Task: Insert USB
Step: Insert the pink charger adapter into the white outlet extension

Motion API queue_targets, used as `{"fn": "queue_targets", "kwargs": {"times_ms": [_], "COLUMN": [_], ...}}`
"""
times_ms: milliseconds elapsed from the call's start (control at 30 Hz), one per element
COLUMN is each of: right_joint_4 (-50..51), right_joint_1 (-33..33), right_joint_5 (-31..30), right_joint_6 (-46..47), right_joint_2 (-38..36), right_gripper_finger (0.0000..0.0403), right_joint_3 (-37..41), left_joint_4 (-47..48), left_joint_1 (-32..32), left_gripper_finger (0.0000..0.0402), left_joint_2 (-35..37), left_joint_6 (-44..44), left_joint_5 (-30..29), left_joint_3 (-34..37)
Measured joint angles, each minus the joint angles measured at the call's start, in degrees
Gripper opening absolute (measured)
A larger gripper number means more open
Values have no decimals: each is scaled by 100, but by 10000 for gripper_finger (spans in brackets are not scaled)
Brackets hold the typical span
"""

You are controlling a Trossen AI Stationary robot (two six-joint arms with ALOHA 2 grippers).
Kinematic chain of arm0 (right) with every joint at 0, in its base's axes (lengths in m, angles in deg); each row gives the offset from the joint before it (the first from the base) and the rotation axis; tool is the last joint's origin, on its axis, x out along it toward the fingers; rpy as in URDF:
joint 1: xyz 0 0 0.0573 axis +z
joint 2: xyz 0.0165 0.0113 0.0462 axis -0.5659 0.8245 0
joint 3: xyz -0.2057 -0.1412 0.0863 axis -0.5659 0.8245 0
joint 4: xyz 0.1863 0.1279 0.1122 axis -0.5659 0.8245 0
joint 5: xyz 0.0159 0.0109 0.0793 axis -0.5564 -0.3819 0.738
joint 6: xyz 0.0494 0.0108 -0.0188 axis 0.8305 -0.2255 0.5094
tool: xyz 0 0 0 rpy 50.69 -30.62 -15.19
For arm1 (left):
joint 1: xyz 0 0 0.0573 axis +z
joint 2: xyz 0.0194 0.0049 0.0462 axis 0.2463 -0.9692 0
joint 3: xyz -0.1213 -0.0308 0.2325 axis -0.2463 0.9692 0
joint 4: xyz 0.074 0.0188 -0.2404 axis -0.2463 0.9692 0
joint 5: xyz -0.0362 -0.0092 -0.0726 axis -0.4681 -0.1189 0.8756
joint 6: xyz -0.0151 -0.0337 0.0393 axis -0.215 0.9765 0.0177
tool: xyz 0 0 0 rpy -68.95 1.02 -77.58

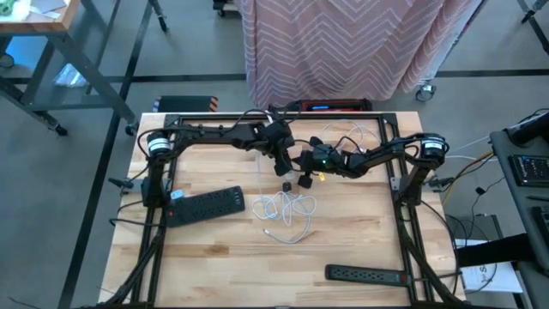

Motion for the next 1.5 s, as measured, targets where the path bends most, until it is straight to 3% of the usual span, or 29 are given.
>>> {"fn": "queue_targets", "kwargs": {"times_ms": [267, 633, 1067, 1500], "right_joint_4": [-25, -355, 181, 316], "right_joint_1": [-2, -1, -4, 11], "right_joint_5": [4, 112, -395, -393], "right_joint_6": [104, 212, -161, -99], "right_joint_2": [8, 738, 69, -17], "right_gripper_finger": [0, 0, 0, 0], "right_joint_3": [4, -94, -57, -55], "left_joint_4": [-250, -1092, -494, -971], "left_joint_1": [0, -10, -42, -125], "left_gripper_finger": [126, 122, 74, 72], "left_joint_2": [4, -7, 273, 867], "left_joint_6": [68, 124, 4, -50], "left_joint_5": [4, 66, -2, -48], "left_joint_3": [142, 560, 775, 1283]}}
